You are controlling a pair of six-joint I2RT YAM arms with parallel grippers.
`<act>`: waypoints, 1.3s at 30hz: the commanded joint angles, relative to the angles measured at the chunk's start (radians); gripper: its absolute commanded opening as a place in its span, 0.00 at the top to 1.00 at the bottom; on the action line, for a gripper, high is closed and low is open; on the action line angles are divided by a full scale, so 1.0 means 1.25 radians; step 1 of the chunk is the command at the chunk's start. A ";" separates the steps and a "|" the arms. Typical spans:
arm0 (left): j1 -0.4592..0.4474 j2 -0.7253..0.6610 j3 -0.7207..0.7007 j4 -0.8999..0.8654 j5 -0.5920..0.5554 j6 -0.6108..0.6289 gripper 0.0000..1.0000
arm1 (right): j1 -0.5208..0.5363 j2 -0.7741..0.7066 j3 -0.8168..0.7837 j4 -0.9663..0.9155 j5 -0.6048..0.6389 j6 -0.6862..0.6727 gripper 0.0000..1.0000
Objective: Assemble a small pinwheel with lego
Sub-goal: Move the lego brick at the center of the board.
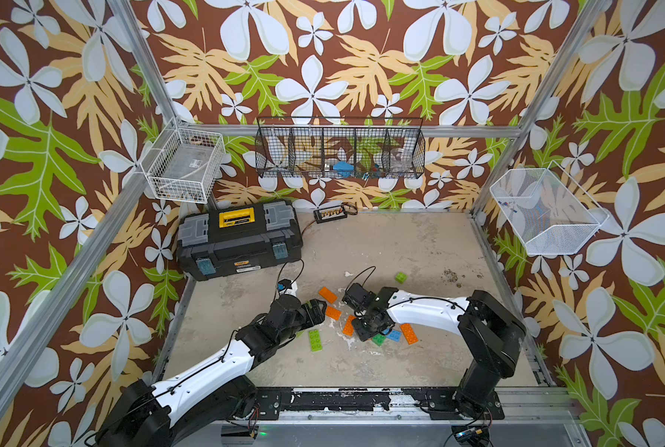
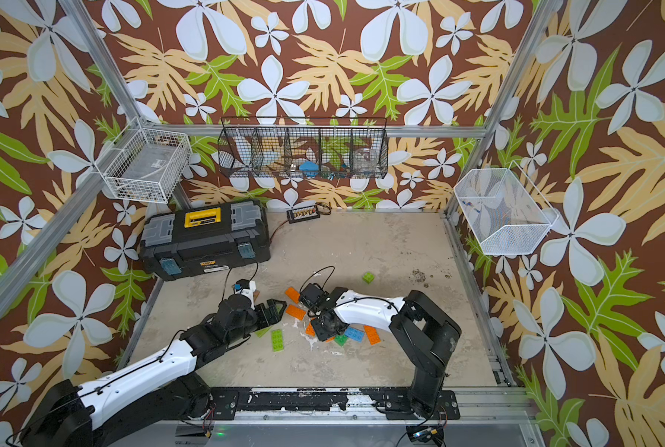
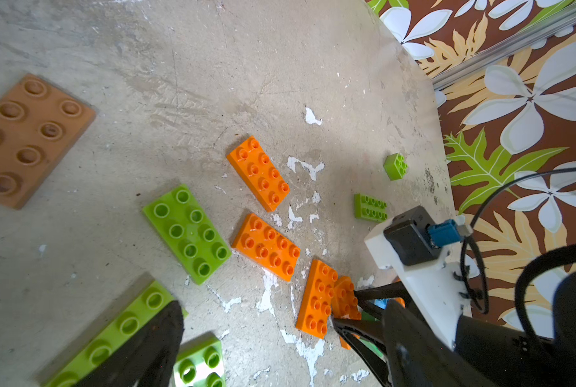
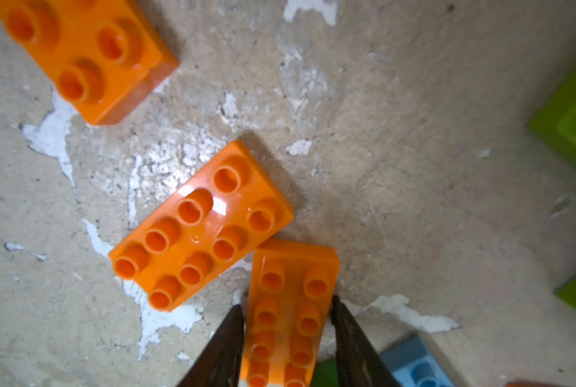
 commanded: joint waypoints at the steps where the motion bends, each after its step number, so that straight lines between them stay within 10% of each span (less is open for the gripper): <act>1: 0.002 -0.005 -0.002 -0.014 -0.002 0.010 0.06 | 0.000 0.003 0.011 -0.009 0.025 0.014 0.58; 39: 0.002 0.074 0.032 0.016 0.106 0.027 0.00 | -0.139 0.086 0.103 0.022 -0.025 0.124 0.67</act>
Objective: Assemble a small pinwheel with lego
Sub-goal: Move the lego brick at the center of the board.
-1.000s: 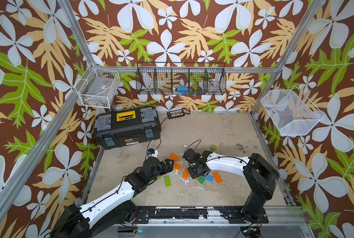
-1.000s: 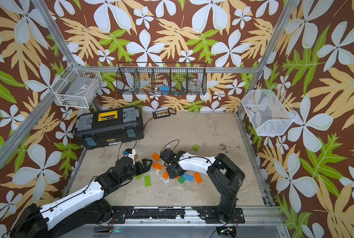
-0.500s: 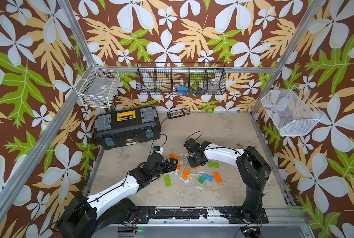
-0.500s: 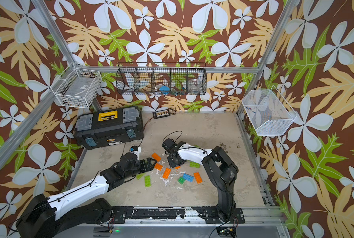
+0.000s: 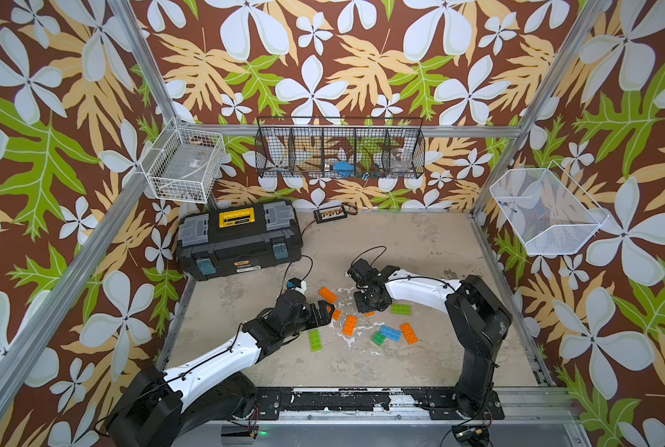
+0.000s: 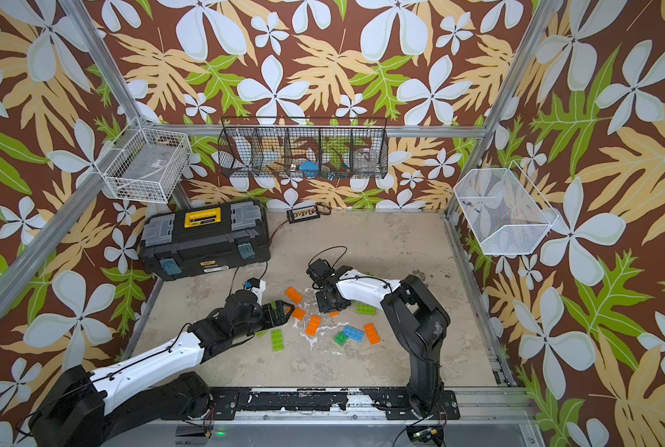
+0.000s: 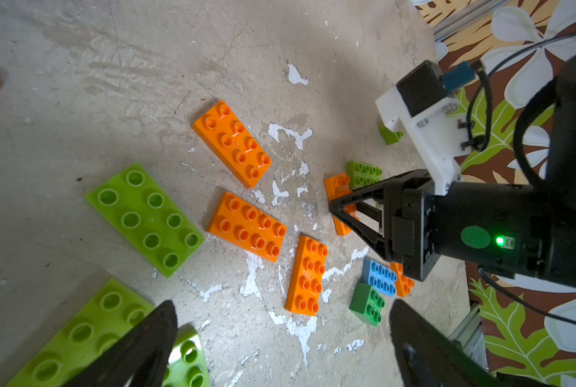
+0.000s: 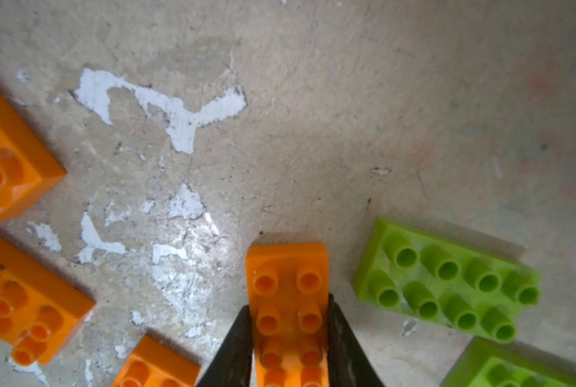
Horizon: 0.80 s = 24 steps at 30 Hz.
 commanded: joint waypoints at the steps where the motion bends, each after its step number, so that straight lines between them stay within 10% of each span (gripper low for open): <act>1: 0.002 -0.004 -0.002 0.013 0.008 -0.011 0.00 | 0.001 -0.011 -0.020 0.001 -0.038 0.062 0.68; 14: 0.001 0.005 0.006 -0.009 0.015 0.012 0.00 | 0.002 -0.088 -0.028 -0.014 0.010 0.062 0.41; 24: 0.019 0.062 0.085 -0.022 -0.016 0.045 0.02 | 0.095 -0.204 -0.088 -0.042 0.036 0.183 0.53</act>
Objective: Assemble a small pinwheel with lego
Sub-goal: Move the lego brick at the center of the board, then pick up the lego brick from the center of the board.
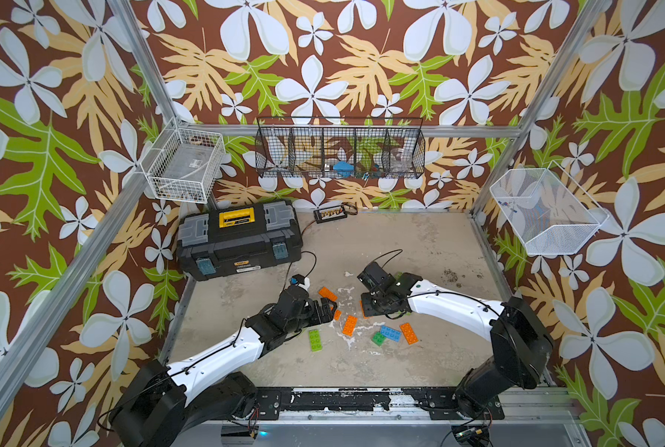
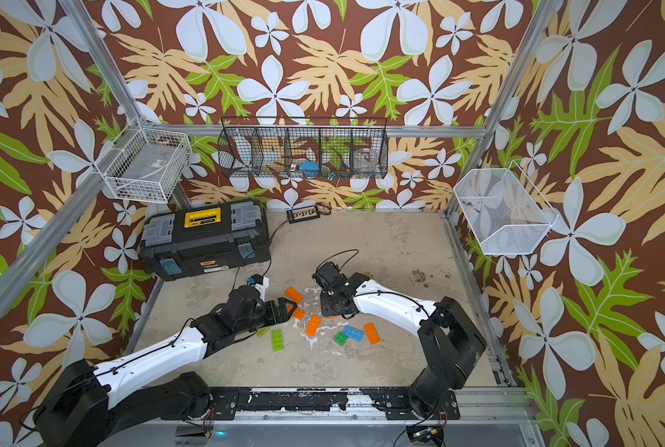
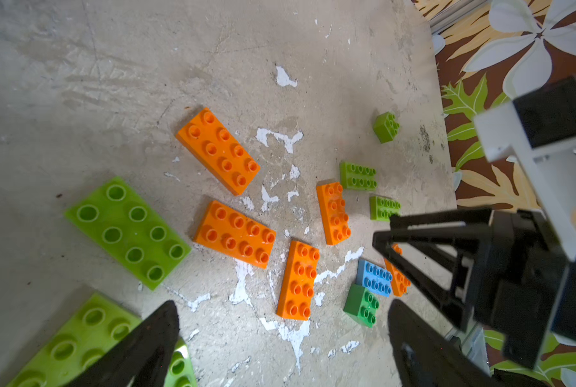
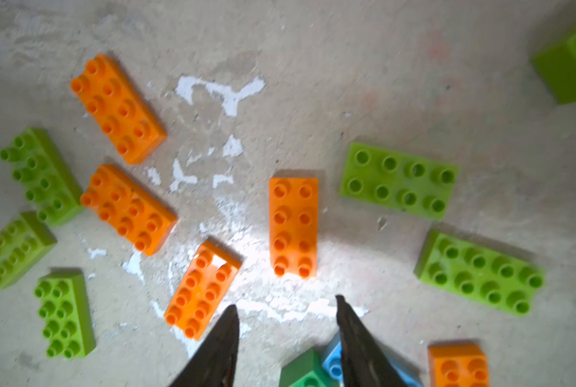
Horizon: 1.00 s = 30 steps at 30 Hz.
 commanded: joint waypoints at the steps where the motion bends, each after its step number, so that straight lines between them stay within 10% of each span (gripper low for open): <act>1: 0.026 0.017 0.028 -0.006 -0.012 0.021 0.03 | 0.050 0.018 0.013 -0.029 0.026 0.088 0.53; 10: 0.150 -0.018 0.041 -0.015 0.049 0.027 0.03 | 0.108 0.121 0.075 -0.033 0.039 0.161 0.41; 30: 0.180 -0.074 0.003 -0.054 0.049 0.048 0.03 | 0.115 0.231 0.122 -0.021 -0.010 0.154 0.38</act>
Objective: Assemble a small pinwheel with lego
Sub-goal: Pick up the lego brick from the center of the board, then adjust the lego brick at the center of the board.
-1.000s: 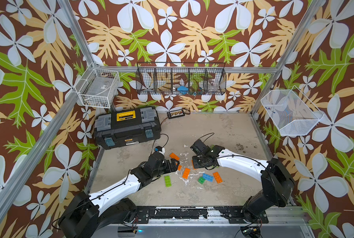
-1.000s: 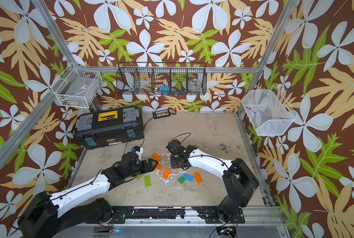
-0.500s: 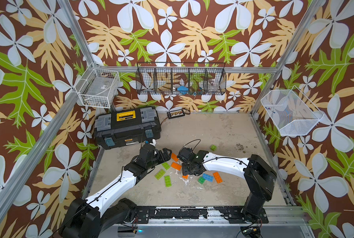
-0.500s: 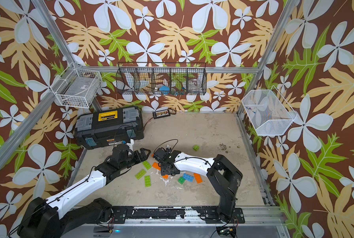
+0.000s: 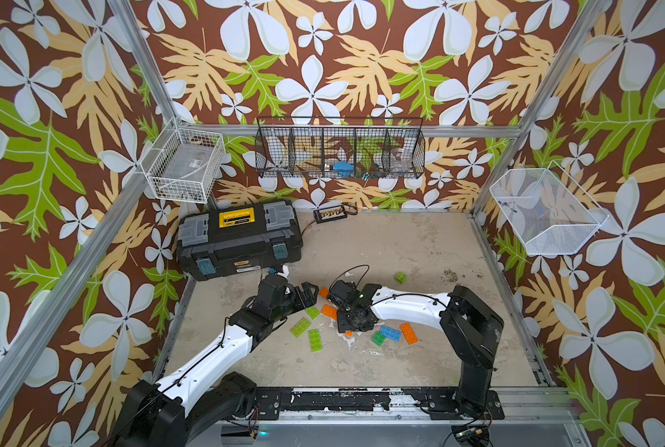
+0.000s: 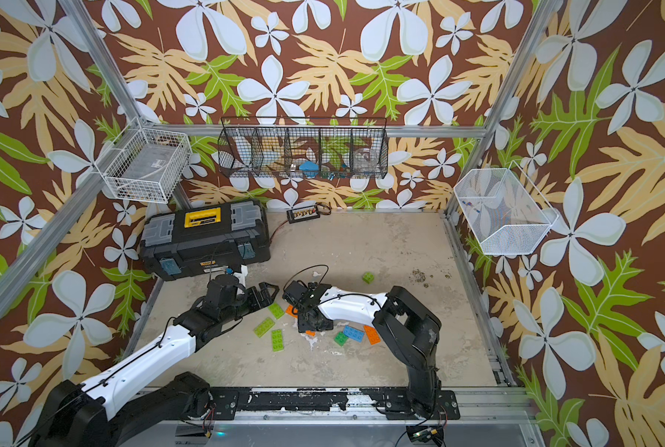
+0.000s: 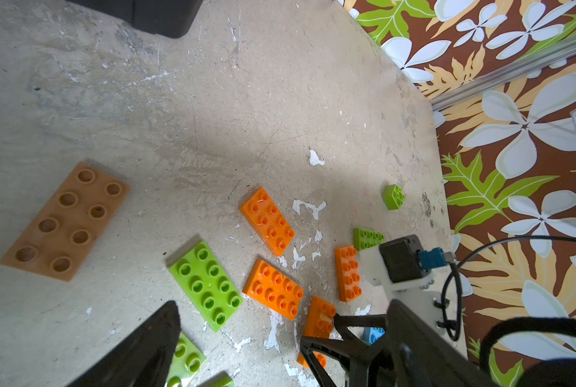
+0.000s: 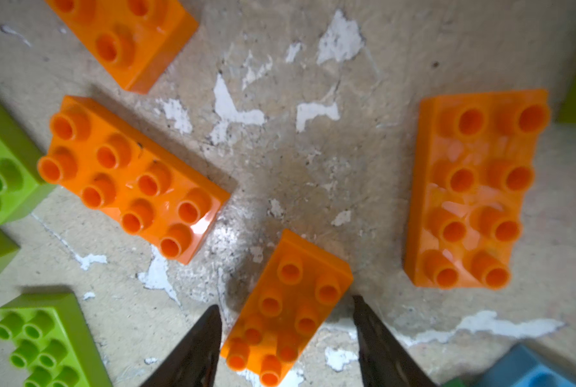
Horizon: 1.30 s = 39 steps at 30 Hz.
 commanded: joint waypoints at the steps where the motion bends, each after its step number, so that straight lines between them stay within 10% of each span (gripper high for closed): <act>1: 0.004 -0.004 0.000 -0.015 0.006 0.013 0.03 | 0.001 0.009 0.008 -0.008 -0.002 -0.001 0.39; 16: 0.006 -0.019 -0.025 -0.026 0.026 0.008 0.02 | 0.026 -0.067 -0.082 0.012 -0.058 -0.051 0.64; 39: -0.245 0.050 -0.069 0.089 -0.026 -0.098 0.00 | -0.143 -0.275 -0.316 0.079 -0.090 -0.291 0.63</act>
